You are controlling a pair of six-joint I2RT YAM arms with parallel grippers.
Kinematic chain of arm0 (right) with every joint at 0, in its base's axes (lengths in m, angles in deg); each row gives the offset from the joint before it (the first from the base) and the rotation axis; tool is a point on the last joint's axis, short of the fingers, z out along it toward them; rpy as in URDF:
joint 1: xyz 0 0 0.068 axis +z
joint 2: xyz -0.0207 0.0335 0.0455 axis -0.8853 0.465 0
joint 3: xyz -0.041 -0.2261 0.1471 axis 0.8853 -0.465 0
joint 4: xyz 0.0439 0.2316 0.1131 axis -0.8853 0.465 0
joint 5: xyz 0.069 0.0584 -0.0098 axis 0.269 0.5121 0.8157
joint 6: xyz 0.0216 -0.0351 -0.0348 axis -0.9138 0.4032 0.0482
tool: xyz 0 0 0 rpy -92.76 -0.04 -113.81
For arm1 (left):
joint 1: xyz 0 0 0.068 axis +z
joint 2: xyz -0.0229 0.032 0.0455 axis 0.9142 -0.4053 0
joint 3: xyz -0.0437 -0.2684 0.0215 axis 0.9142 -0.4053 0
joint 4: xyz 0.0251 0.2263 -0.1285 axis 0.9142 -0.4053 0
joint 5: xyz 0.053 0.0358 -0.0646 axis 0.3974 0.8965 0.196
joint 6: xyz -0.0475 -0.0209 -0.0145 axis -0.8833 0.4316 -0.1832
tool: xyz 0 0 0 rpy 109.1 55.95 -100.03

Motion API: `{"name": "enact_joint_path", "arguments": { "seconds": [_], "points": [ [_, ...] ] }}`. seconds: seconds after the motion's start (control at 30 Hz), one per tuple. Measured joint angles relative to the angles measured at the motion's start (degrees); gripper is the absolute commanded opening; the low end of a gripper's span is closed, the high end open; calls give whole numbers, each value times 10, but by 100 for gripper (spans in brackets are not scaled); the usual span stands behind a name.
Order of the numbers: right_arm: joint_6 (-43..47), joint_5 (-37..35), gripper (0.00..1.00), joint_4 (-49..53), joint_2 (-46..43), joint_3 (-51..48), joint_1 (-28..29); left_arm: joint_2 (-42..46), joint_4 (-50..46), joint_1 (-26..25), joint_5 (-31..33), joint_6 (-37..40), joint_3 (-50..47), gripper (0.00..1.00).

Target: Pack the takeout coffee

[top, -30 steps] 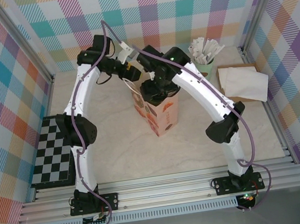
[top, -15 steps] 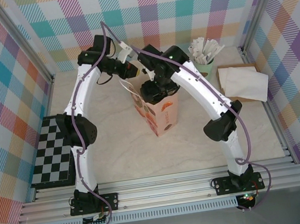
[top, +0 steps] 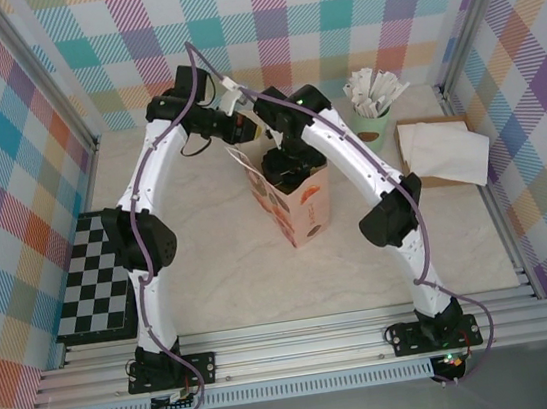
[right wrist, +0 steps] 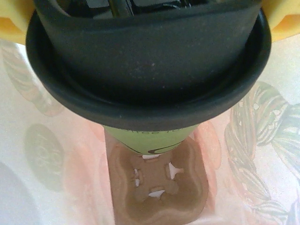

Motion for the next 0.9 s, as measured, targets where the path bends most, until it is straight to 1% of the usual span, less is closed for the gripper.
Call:
{"name": "enact_joint_path", "arguments": {
  "seconds": [0.1, 0.3, 0.5, 0.7, 0.9],
  "points": [
    [20, 0, 65, 1, 9, 0, 0, 0, 13, -2, -3, -26, 4, 0],
    [42, 16, 65, -3, 34, 1, -2, -2, 41, -2, 14, -86, 15, 0],
    [43, 7, 64, -8, 43, -15, -10, -18, 40, -2, 35, -144, 41, 0],
    [47, 9, 64, -10, 47, -42, -21, -26, 38, -2, 42, -194, 41, 0],
    [56, 15, 63, -19, 48, -65, -24, -32, 39, -2, 61, -248, 42, 0]
  ]
}}
